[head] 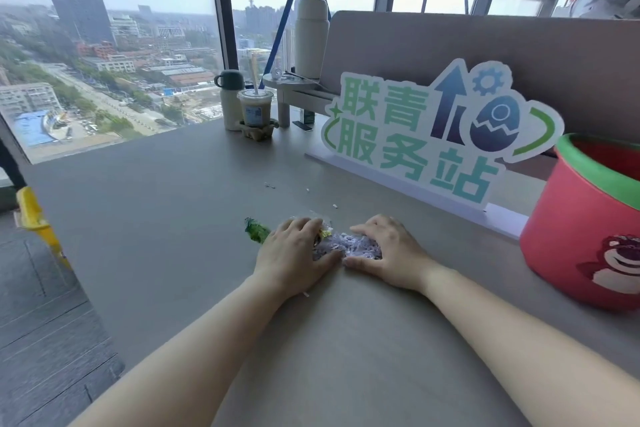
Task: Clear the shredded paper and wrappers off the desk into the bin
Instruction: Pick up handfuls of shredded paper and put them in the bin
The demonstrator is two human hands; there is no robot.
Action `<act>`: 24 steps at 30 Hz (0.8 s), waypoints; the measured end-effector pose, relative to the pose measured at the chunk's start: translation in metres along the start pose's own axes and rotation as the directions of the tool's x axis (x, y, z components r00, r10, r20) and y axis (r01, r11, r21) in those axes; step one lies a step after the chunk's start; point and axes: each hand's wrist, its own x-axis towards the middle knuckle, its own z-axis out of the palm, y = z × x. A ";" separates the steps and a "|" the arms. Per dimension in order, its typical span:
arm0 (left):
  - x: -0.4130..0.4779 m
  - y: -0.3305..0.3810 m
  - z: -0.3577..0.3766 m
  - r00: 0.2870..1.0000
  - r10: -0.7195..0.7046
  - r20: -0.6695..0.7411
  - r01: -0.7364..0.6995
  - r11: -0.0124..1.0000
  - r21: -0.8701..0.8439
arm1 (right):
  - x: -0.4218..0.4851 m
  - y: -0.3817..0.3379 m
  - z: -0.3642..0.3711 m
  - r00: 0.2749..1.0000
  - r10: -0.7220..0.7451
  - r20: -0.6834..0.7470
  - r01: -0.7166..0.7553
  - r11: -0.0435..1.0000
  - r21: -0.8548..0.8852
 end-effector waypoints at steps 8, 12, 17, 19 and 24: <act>0.004 0.004 0.002 0.997 0.015 -0.069 -0.018 0.999 -0.050 | -0.006 -0.002 -0.001 1.000 0.017 -0.022 -0.014 0.993 0.115; 0.004 0.007 0.002 0.993 0.073 -0.088 -0.075 0.997 -0.020 | -0.008 -0.004 -0.003 0.999 0.020 -0.039 -0.015 0.991 0.132; 0.003 0.005 -0.002 0.991 0.095 -0.090 -0.098 0.995 -0.034 | -0.012 -0.007 -0.008 0.998 0.019 -0.054 -0.011 0.990 0.143; 0.002 0.006 -0.004 0.991 0.087 -0.103 -0.094 0.994 -0.060 | -0.015 -0.008 -0.011 0.998 0.028 -0.056 -0.020 0.990 0.142; 0.002 0.013 -0.011 0.986 0.095 -0.140 -0.108 0.990 -0.087 | -0.021 -0.013 -0.024 0.996 0.048 -0.069 -0.035 0.984 0.175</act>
